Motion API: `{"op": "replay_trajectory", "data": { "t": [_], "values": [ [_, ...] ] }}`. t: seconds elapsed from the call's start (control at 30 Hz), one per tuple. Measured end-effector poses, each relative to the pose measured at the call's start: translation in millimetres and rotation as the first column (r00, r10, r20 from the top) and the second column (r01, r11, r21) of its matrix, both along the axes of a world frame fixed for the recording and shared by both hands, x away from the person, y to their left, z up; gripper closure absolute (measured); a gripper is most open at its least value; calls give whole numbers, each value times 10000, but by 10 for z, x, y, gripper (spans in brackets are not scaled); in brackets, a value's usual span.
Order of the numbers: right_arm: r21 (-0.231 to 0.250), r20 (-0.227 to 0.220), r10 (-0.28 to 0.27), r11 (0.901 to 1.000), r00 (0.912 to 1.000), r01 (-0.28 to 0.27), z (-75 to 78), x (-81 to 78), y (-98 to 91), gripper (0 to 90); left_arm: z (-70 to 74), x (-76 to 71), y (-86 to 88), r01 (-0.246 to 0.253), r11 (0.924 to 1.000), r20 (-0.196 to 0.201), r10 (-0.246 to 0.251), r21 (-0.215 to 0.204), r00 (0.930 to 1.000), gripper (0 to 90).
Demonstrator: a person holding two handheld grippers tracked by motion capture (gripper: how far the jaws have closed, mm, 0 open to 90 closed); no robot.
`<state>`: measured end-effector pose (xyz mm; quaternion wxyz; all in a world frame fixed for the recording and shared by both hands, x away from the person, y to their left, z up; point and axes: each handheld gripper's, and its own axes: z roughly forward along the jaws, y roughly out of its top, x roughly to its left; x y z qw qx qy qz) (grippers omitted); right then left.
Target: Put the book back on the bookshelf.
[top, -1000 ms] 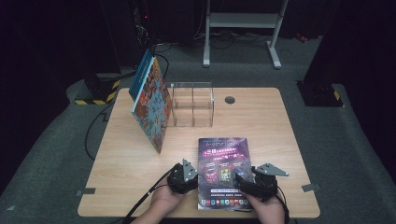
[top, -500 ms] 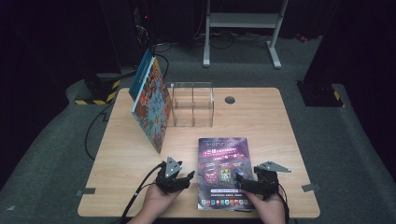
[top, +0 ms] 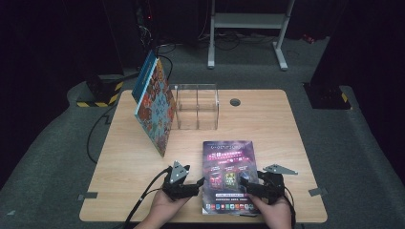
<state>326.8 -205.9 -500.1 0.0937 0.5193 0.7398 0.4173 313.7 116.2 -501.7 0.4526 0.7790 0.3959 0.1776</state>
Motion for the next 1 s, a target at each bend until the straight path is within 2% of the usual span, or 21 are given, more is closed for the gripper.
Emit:
{"op": "replay_trajectory", "data": {
  "t": [0.17, 0.2, 0.3, 0.33, 0.4, 0.47, 0.63, 0.9, 1.0],
  "values": [
    [352, -223, -3, 9994, 9998, 11, -13, 6, -17, 230, -18, -8, -40, 335, 9994, -236, -337, -87, 9992, 227],
    [376, -274, 9, 9993, 9996, 2, -12, 7, -18, 232, -25, -16, -59, 309, 9990, -373, -321, -330, 9988, 227],
    [281, -283, -4, 9996, 9996, 12, 0, 6, -12, 243, -34, -13, -75, 303, 9985, -439, -323, -458, 9985, 229],
    [251, -248, -18, 9997, 9997, 25, 3, 5, -15, 261, -30, 1, -53, 458, 9988, -355, -464, -156, 9983, 230],
    [128, -83, -61, 9999, 9999, 62, 21, -9, -24, 314, -34, 4, -53, 491, 9987, -367, -496, -159, 9981, 231],
    [-79, 169, -150, 9999, 9997, 151, 59, -38, -36, 415, -39, 5, -52, 513, 9987, -277, -514, -42, 9983, 232],
    [-514, 641, -9, 9987, 9979, 42, 133, -85, -28, 553, -52, 6, -58, 493, 9987, -330, -490, 81, 9983, 240],
    [-756, 1094, 583, 9959, 9923, -502, 219, -139, -3, 697, -67, 13, -43, 424, 9985, -284, -415, 332, 9987, 243],
    [-628, 901, 652, 9962, 9938, -597, 227, -144, 1, 698, -69, 19, -25, 419, 9981, -220, -409, 457, 9989, 243]
  ]
}}
